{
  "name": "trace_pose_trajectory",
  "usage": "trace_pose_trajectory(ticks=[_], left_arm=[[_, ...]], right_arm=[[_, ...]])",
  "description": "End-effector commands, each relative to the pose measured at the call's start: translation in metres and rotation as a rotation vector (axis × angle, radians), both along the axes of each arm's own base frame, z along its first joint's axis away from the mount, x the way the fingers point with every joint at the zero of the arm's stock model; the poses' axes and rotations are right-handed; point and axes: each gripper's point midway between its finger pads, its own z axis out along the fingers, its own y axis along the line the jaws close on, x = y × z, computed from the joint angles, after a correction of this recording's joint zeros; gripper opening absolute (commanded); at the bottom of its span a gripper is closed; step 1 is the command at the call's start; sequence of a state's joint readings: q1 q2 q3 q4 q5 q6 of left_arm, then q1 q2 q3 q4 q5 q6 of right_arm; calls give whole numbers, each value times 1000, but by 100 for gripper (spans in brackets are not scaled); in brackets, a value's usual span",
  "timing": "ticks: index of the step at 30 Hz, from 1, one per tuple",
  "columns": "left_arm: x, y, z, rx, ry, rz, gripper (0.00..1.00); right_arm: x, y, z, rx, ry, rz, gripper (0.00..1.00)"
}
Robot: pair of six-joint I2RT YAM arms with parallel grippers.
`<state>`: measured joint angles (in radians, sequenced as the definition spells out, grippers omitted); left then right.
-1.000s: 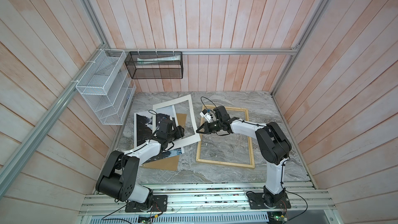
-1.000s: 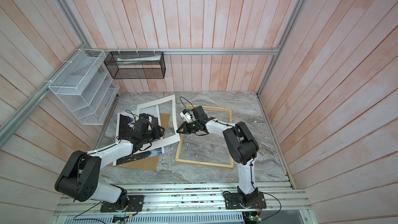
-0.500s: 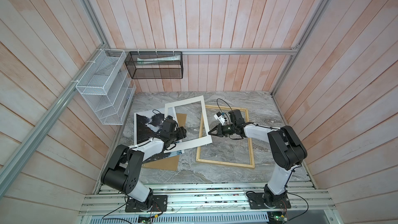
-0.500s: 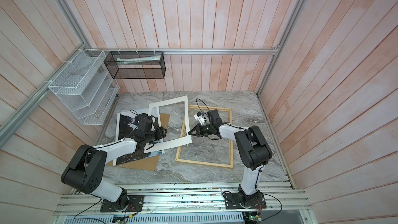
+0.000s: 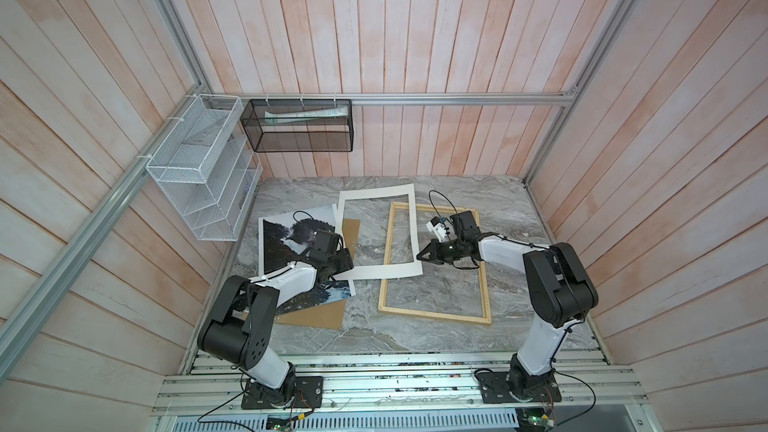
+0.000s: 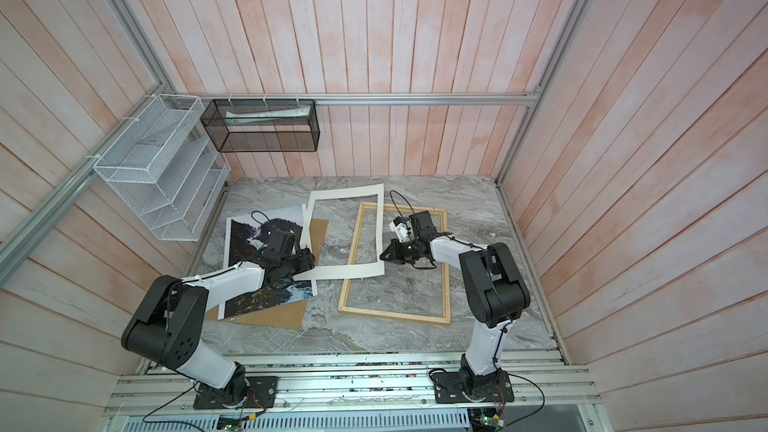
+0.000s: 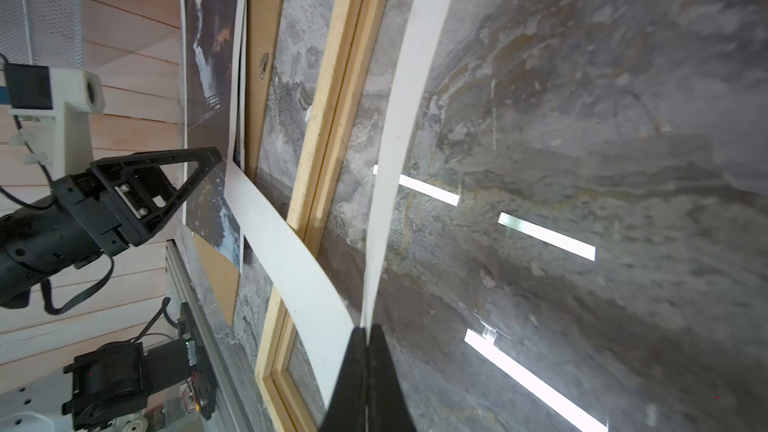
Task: Put the photo into the frame
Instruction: 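Lift the white mat with both grippers and carry it over the wooden frame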
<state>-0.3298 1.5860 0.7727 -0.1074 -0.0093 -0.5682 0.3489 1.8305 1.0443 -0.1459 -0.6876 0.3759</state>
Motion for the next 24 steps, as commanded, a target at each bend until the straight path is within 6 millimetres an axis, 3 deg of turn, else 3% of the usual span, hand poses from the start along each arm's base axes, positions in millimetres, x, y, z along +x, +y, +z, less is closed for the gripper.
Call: trace_pose_trajectory(ticks=[1, 14, 24], left_arm=[[1, 12, -3, 48, 22, 17, 71], [1, 1, -14, -32, 37, -39, 71], [6, -27, 6, -179, -28, -133, 69]], right_arm=[[5, -15, -10, -102, -10, -26, 0], [9, -16, -13, -122, -13, -26, 0], [11, -14, -10, -113, -15, -25, 0]])
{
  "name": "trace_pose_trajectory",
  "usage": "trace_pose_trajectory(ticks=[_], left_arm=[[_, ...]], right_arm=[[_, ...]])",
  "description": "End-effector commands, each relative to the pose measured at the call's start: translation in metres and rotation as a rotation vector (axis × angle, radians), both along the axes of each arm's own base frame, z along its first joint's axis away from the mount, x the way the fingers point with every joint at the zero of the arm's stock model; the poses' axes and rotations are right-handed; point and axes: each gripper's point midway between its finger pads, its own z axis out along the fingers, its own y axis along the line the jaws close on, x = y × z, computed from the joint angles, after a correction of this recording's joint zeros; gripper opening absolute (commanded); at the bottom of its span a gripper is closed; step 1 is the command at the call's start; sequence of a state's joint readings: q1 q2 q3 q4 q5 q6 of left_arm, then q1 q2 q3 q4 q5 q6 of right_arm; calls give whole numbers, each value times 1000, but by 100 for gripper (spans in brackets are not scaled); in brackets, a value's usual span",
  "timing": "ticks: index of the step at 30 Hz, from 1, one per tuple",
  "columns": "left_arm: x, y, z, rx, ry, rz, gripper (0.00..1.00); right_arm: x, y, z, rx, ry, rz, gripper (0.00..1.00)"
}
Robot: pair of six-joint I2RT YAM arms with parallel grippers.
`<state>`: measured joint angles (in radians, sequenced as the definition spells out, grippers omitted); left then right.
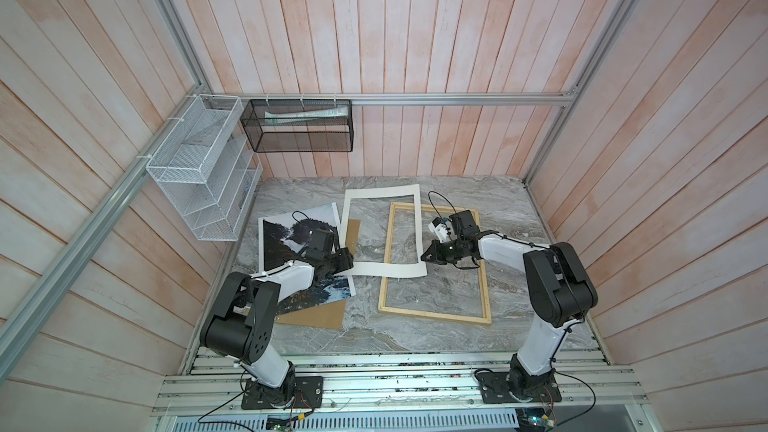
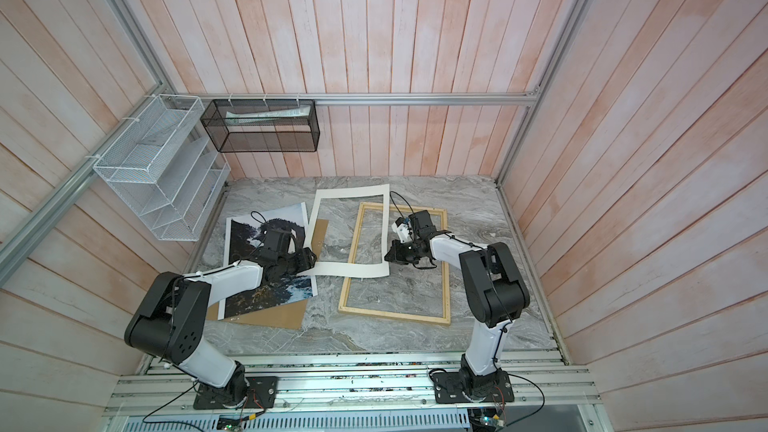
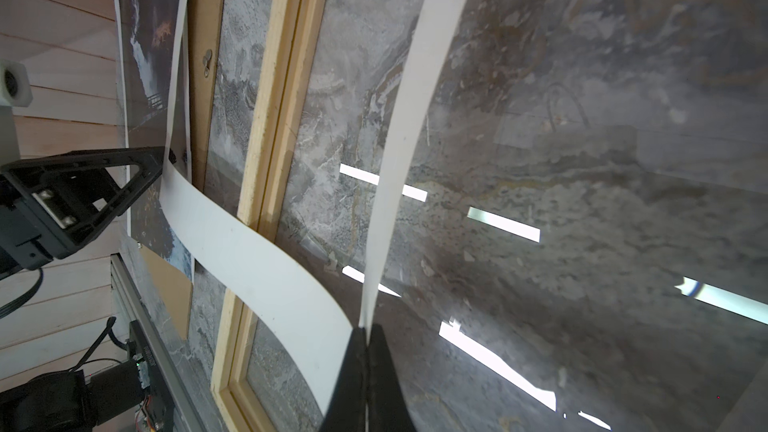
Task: Put the photo into the frame
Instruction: 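Lift the white mat with both grippers and carry it over the wooden frame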
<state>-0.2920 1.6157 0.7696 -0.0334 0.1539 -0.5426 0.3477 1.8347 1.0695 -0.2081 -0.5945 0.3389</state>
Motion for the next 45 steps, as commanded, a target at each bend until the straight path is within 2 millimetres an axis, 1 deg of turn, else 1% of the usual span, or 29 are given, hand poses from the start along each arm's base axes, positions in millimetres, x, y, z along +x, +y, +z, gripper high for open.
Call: trace_pose_trajectory(ticks=[1, 8, 17, 23, 31, 38, 45], left_arm=[[1, -12, 6, -63, -25, -48, 68], [1, -8, 24, -54, -66, -37, 67], [0, -10, 48, -87, -136, -47, 64], [-3, -14, 59, -112, -168, -66, 58], [-4, -15, 71, -131, -204, -75, 44], [-5, -16, 68, -131, -200, -80, 29], [-6, -16, 68, -131, -200, -83, 20]], right_arm=[[5, -2, -2, -17, -1, -2, 0], [6, -2, -1, -14, -6, -2, 0], [5, -2, -1, -13, -6, -4, 0], [4, -1, -2, -12, -5, -3, 0], [3, -1, 0, -11, -13, -6, 0], [4, -1, 6, -4, -28, -10, 0], [5, -1, 15, 5, -51, -11, 0]])
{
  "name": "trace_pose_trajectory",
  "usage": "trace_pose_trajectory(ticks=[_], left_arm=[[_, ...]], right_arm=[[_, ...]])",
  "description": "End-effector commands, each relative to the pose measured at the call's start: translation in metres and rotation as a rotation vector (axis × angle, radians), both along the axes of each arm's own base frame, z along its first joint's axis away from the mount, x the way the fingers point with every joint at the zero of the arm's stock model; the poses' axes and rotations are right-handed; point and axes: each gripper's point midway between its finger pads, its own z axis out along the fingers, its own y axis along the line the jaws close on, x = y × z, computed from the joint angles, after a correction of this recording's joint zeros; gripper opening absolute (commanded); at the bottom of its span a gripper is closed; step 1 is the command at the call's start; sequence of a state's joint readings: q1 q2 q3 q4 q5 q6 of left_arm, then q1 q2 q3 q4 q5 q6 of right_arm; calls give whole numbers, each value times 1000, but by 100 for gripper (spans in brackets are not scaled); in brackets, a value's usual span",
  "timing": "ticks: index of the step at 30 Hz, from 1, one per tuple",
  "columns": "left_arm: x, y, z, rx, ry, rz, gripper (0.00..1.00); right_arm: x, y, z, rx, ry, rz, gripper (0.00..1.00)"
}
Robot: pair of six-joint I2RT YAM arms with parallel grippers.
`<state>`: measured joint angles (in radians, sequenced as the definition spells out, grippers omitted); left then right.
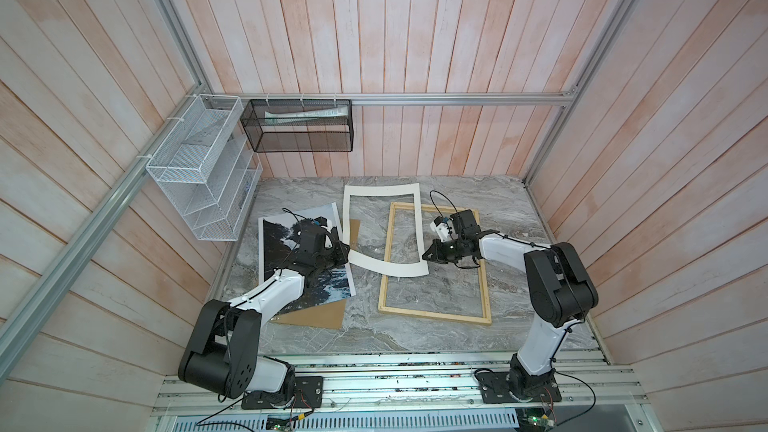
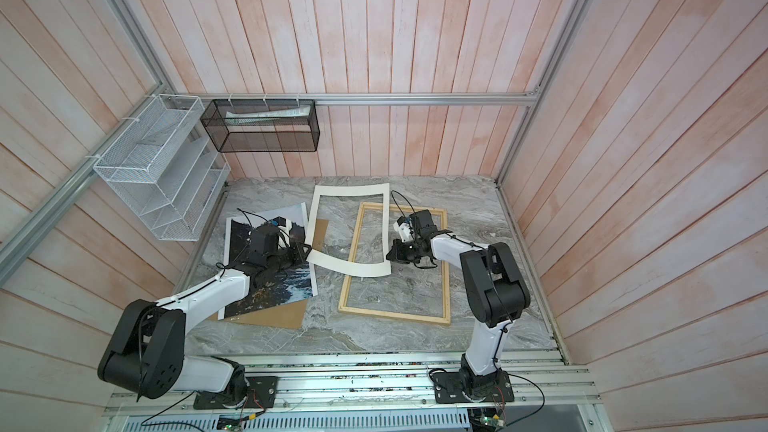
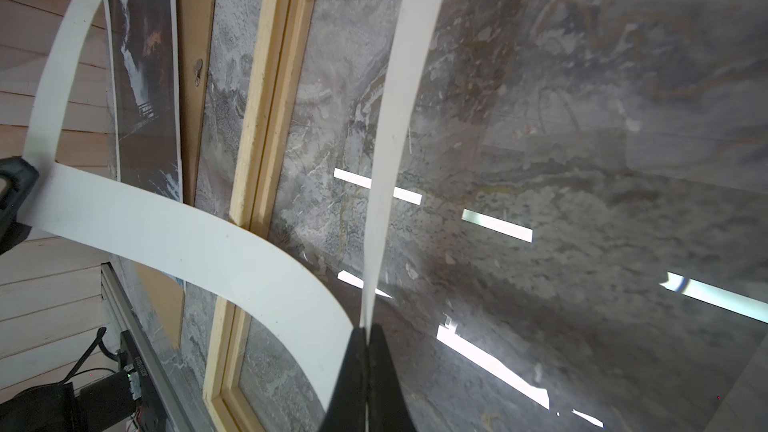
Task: Put the photo into the frame
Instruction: 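Lift the white mat with both grippers and carry it over the wooden frame, then lower the white mat into the wooden frame with both grippers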
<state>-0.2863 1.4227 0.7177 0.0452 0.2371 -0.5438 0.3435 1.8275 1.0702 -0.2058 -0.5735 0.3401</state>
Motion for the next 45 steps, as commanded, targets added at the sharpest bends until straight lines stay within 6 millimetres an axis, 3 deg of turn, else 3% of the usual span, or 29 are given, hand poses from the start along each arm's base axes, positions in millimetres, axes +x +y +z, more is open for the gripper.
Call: trace_pose_trajectory(ticks=[1, 9, 14, 28, 35, 41, 45], left_arm=[[-5, -5, -1, -10, -7, -32, 19], [-5, -8, 1, -20, -12, -49, 10], [-9, -19, 5, -68, -28, -74, 8], [-48, -95, 2, -208, -41, -245, 7], [-62, -128, -11, -222, 1, -317, 5], [-67, -134, -18, -195, 20, -333, 4], [-69, -134, -17, -198, 20, -334, 4]], right_arm=[[2, 3, 14, 19, -38, 5, 0], [-1, -1, 28, 27, -64, -5, 0], [-10, -15, 43, 16, -63, -35, 0], [-87, -91, 65, -144, 94, -202, 0], [-119, -120, 62, -227, 182, -277, 0], [-122, -147, 61, -259, 184, -378, 39], [-111, -170, 64, -259, 154, -489, 47]])
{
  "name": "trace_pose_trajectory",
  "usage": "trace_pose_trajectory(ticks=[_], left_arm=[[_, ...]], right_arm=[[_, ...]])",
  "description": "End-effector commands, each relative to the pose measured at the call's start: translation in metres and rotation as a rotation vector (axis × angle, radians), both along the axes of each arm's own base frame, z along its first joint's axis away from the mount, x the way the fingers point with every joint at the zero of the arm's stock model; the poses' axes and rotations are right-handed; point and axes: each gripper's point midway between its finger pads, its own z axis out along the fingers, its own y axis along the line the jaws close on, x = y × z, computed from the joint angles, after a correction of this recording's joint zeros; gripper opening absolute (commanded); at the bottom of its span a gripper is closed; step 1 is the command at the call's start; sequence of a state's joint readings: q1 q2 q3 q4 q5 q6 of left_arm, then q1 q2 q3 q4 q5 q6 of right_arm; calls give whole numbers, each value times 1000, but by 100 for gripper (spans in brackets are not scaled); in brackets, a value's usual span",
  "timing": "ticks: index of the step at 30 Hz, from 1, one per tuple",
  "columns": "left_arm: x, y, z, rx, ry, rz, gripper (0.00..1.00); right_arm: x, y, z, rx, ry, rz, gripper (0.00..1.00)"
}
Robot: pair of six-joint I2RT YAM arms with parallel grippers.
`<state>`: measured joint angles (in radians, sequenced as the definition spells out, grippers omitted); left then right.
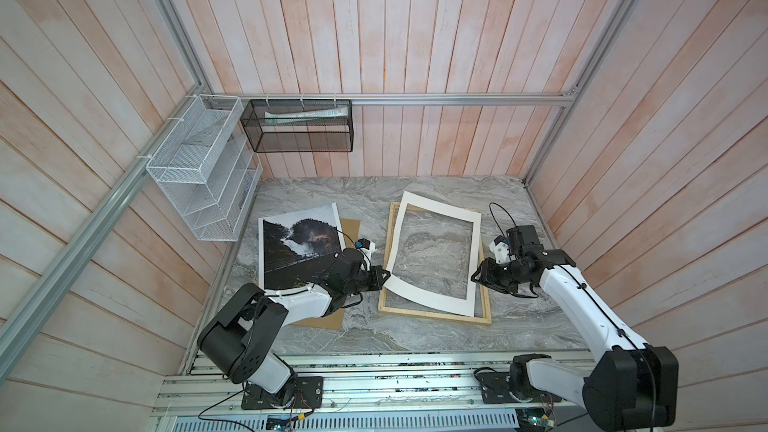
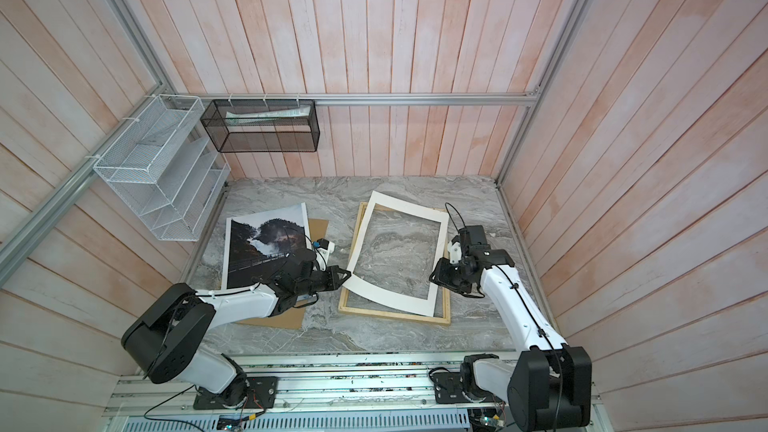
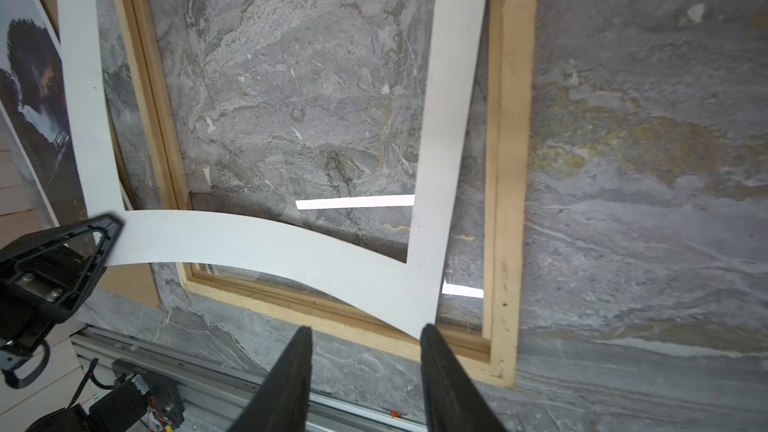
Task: Put the photo into the frame
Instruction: 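Lower the white mat into the wooden frame with both grippers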
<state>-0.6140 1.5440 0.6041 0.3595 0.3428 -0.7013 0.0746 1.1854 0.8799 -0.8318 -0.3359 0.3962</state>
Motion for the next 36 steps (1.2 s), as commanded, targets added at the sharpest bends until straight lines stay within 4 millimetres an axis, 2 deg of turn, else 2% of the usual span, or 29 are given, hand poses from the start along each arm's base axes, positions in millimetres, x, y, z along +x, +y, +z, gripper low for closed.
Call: trace_pose_trajectory(ticks=[1, 8, 12, 20, 27, 36], left_arm=[[3, -5, 11, -22, -25, -2, 4], [-5, -3, 5, -40, -1, 36, 4], [-13, 1, -1, -61, 31, 81, 4], [-23, 5, -3, -50, 23, 143, 4], [-25, -3, -2, -75, 25, 141, 4], [-29, -12, -1, -109, 32, 135, 4]], right_arm=[[3, -22, 2, -26, -20, -93, 48], [39, -43, 19, 8, -210, -222, 49], [59, -57, 18, -12, -273, -286, 50], [98, -55, 17, 23, -379, -268, 50], [107, -55, -8, 29, -358, -261, 50], [101, -49, -38, 51, -296, -247, 50]])
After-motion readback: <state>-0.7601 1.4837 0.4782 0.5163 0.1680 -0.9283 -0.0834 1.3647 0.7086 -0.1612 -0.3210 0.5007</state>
